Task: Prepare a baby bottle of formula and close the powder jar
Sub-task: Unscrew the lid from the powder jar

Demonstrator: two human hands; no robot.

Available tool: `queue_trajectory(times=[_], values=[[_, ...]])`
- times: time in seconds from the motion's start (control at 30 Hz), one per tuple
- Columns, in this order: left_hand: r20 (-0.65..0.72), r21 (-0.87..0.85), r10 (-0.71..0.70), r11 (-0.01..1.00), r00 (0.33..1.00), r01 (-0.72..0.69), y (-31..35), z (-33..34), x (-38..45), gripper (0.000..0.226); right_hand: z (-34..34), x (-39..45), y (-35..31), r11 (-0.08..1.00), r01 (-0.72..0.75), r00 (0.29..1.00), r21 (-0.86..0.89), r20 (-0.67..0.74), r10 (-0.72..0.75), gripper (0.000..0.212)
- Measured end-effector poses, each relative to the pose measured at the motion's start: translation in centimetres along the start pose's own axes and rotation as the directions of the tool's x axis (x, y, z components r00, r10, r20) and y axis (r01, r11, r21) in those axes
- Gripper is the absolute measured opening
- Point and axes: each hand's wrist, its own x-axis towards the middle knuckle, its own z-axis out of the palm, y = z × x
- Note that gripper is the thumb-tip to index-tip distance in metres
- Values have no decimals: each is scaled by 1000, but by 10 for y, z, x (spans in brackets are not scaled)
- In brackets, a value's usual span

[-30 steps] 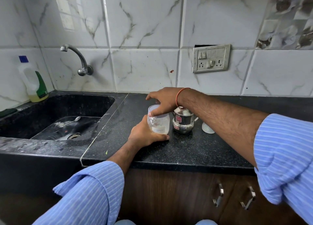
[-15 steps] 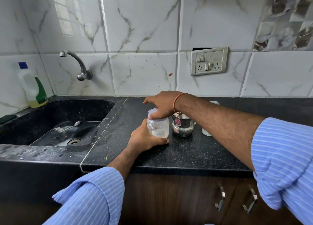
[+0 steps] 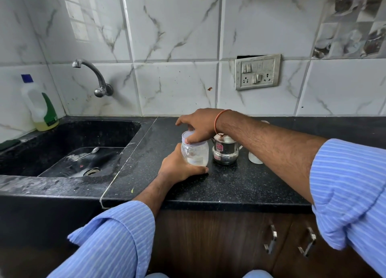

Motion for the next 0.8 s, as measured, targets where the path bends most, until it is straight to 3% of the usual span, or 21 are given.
queue_trajectory(times=[0.17, 0.33, 0.53, 0.7, 0.8], values=[[-1, -7, 0, 1000, 1000, 0, 0, 0, 0, 117, -6, -6, 1, 986, 38, 998, 161, 47, -46, 88], [-2, -4, 6, 1000, 1000, -6, 2, -1, -2, 118, -2, -1, 2, 1000, -30, 999, 8, -25, 30, 78], [-3, -7, -4, 1000, 1000, 4, 3, -1, -2, 115, -7, -6, 1, 986, 32, 998, 162, 49, -41, 78], [-5, -2, -4, 1000, 1000, 4, 5, -1, -3, 116, -2, 0, -2, 999, -35, 999, 32, -24, 36, 83], [2, -5, -5, 1000, 1000, 5, 3, -1, -2, 116, 0, 0, -1, 997, -19, 1000, 73, 5, 19, 79]])
